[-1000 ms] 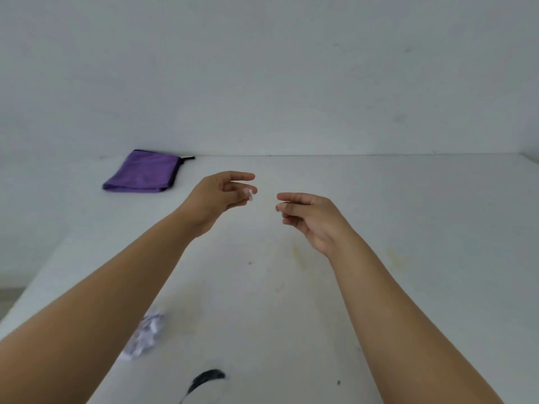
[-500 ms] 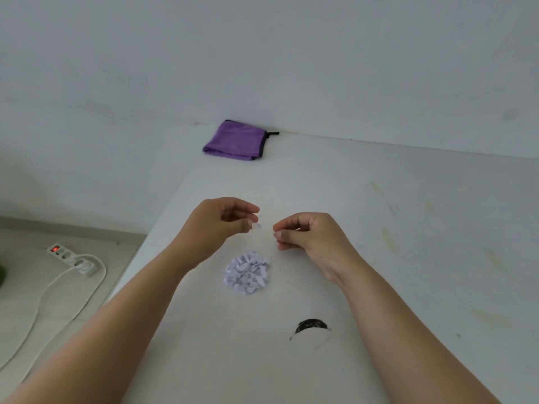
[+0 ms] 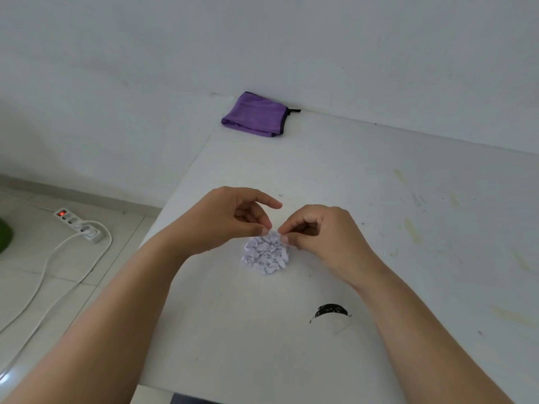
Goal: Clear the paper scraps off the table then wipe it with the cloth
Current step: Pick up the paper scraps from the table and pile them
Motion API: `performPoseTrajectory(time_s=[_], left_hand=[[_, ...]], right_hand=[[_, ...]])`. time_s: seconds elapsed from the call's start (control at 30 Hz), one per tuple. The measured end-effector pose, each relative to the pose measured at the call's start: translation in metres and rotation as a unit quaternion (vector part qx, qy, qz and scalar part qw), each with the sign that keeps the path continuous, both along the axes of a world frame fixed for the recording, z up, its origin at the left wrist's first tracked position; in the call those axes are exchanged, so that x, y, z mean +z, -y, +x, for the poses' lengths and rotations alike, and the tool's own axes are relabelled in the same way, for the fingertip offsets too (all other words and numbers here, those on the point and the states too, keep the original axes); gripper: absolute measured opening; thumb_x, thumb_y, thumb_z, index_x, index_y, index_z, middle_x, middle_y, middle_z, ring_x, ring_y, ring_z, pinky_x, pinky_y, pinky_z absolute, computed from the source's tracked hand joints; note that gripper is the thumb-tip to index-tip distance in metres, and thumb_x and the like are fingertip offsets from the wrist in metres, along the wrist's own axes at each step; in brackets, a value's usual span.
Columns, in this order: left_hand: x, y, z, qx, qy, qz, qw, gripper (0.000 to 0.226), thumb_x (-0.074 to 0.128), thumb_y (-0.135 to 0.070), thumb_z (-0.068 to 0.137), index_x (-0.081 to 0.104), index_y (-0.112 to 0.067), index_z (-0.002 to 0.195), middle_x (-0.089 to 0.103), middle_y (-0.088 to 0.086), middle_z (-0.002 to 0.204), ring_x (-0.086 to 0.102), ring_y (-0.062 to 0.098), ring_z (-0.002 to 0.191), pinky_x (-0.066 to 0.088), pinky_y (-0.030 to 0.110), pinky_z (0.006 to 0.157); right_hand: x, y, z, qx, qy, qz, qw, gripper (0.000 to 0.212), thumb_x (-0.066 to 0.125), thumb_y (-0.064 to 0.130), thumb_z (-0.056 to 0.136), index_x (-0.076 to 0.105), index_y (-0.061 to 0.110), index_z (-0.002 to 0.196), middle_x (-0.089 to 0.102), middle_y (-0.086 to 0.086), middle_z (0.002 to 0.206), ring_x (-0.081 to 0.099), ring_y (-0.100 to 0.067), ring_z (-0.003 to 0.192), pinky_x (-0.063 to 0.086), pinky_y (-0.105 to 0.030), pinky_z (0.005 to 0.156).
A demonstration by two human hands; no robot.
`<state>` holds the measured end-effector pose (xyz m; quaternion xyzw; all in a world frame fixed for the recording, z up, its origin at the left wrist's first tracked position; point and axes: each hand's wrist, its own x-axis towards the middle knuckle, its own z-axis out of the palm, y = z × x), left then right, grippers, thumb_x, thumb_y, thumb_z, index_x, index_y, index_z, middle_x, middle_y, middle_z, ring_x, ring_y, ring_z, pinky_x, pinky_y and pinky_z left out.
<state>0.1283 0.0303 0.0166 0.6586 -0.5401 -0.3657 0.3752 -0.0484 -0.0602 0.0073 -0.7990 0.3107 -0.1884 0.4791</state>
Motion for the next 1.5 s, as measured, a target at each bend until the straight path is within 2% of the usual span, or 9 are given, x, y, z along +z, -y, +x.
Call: performPoseTrajectory(time_s=[0.3,0.4,0.57,0.8,0.93,1.07,1.17,1.27,1.5], left_hand=[[-0.001,0.001,0.002,-0.02,0.017,0.017,1.0,0.036,0.073,-0.007,0.078,0.066,-0.026,0.108,0.074,-0.007,0.081,0.067,0.004,0.072,0.049,0.01,0.074],[-0.002,0.003,0.001,-0.032,0.052,0.008,0.998,0.035,0.075,-0.011,0.077,0.067,-0.029,0.106,0.073,-0.011,0.08,0.063,0.0,0.07,0.049,0.011,0.072],[-0.007,0.004,0.006,-0.036,0.085,-0.008,0.996,0.035,0.08,-0.02,0.071,0.068,-0.033,0.1,0.064,-0.012,0.096,0.057,0.0,0.083,0.049,0.018,0.075],[-0.009,-0.003,0.019,-0.126,0.131,0.113,0.977,0.08,0.079,-0.049,0.061,0.04,-0.048,0.131,0.047,-0.028,0.117,0.047,-0.004,0.104,0.041,0.014,0.088],[-0.013,0.0,0.014,-0.096,0.15,0.072,0.981,0.064,0.079,-0.041,0.068,0.048,-0.046,0.123,0.052,-0.026,0.108,0.05,-0.004,0.093,0.041,0.012,0.079],[-0.01,0.0,0.017,-0.084,0.106,0.066,0.989,0.047,0.075,-0.037,0.075,0.055,-0.043,0.116,0.058,-0.022,0.106,0.055,-0.002,0.092,0.046,0.017,0.084],[-0.004,-0.006,0.02,-0.11,0.086,0.099,0.985,0.058,0.078,-0.041,0.071,0.048,-0.047,0.12,0.054,-0.025,0.113,0.053,-0.005,0.101,0.045,0.016,0.088],[-0.002,-0.01,0.014,-0.132,0.132,0.118,0.975,0.069,0.08,-0.039,0.068,0.044,-0.044,0.127,0.05,-0.025,0.118,0.051,-0.005,0.106,0.045,0.016,0.092],[-0.001,-0.03,0.005,-0.058,0.125,0.031,0.99,0.052,0.079,-0.032,0.071,0.049,-0.045,0.111,0.05,-0.017,0.114,0.054,-0.002,0.097,0.051,0.02,0.086]], right_hand=[[-0.002,0.001,0.001,0.008,0.005,0.006,1.0,0.012,0.077,0.009,0.074,0.075,0.021,0.076,0.072,0.009,0.075,0.063,0.003,0.066,0.044,-0.007,0.063],[-0.004,0.002,0.002,0.016,0.017,0.006,1.0,0.013,0.078,0.008,0.072,0.075,0.02,0.076,0.074,0.005,0.08,0.068,-0.004,0.077,0.049,-0.013,0.069],[-0.007,0.005,0.004,0.031,0.004,-0.027,0.999,0.012,0.079,0.014,0.07,0.077,0.02,0.081,0.068,0.009,0.087,0.058,-0.002,0.075,0.04,-0.009,0.067],[-0.006,0.013,-0.007,0.109,-0.088,-0.001,0.99,0.051,0.085,0.022,0.064,0.065,0.037,0.109,0.054,0.012,0.113,0.054,-0.014,0.094,0.048,-0.027,0.086],[-0.006,0.011,-0.006,0.127,-0.102,-0.004,0.987,0.059,0.085,0.02,0.065,0.061,0.037,0.116,0.053,0.015,0.114,0.055,-0.013,0.097,0.048,-0.028,0.089],[-0.005,0.01,-0.005,0.126,-0.1,-0.006,0.987,0.061,0.085,0.02,0.065,0.06,0.036,0.118,0.054,0.013,0.115,0.055,-0.009,0.095,0.049,-0.026,0.088],[-0.006,0.01,-0.005,0.125,-0.099,-0.006,0.987,0.061,0.085,0.02,0.065,0.059,0.036,0.117,0.056,0.013,0.115,0.055,-0.009,0.096,0.049,-0.025,0.087],[-0.009,0.009,-0.004,0.12,-0.1,-0.018,0.988,0.058,0.084,0.018,0.065,0.06,0.036,0.114,0.057,0.012,0.112,0.056,-0.012,0.095,0.048,-0.025,0.086],[-0.006,0.008,-0.004,0.103,-0.096,-0.024,0.99,0.055,0.085,0.022,0.065,0.061,0.039,0.112,0.059,0.006,0.107,0.058,-0.016,0.086,0.049,-0.023,0.084]])
